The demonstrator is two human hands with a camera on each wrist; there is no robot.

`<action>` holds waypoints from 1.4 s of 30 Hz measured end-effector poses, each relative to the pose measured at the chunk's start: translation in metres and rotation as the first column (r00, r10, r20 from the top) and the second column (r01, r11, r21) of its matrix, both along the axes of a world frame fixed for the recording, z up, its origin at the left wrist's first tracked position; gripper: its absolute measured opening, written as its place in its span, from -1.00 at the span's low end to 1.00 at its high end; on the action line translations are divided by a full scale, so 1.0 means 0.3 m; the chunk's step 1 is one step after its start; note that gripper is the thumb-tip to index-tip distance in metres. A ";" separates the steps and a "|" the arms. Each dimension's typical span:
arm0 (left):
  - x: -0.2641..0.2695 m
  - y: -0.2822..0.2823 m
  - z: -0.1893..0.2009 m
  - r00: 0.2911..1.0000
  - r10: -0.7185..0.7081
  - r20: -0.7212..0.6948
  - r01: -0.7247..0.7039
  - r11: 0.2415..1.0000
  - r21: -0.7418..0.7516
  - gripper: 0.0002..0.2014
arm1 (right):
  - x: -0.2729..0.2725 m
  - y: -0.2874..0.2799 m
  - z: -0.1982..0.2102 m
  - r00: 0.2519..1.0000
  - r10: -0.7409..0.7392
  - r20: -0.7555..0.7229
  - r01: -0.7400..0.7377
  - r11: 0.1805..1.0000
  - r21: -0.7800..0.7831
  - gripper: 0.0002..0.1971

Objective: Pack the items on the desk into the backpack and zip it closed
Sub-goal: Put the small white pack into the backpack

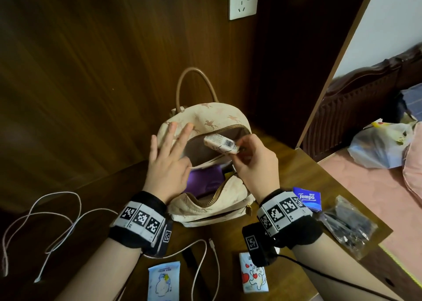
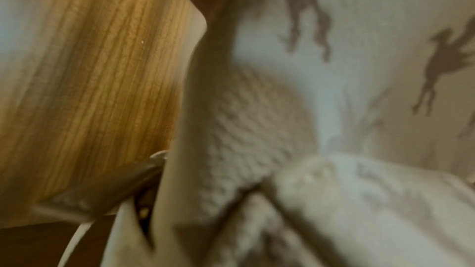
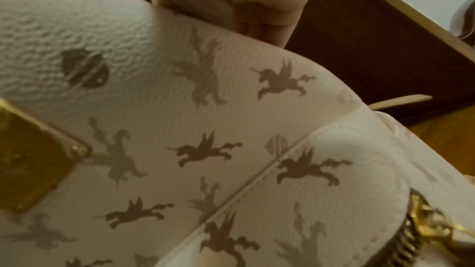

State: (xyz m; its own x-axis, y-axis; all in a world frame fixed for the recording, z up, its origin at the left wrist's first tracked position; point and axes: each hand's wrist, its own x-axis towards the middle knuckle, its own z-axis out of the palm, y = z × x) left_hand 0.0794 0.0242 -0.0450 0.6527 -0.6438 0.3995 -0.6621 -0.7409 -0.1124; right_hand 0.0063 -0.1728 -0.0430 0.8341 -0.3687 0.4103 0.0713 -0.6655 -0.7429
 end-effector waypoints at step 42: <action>0.013 0.016 -0.031 0.993 -0.109 0.042 0.111 0.992 -0.056 -0.81 | 0.142 0.044 -0.043 0.845 0.196 -0.497 -0.462 0.737 -0.495 -0.38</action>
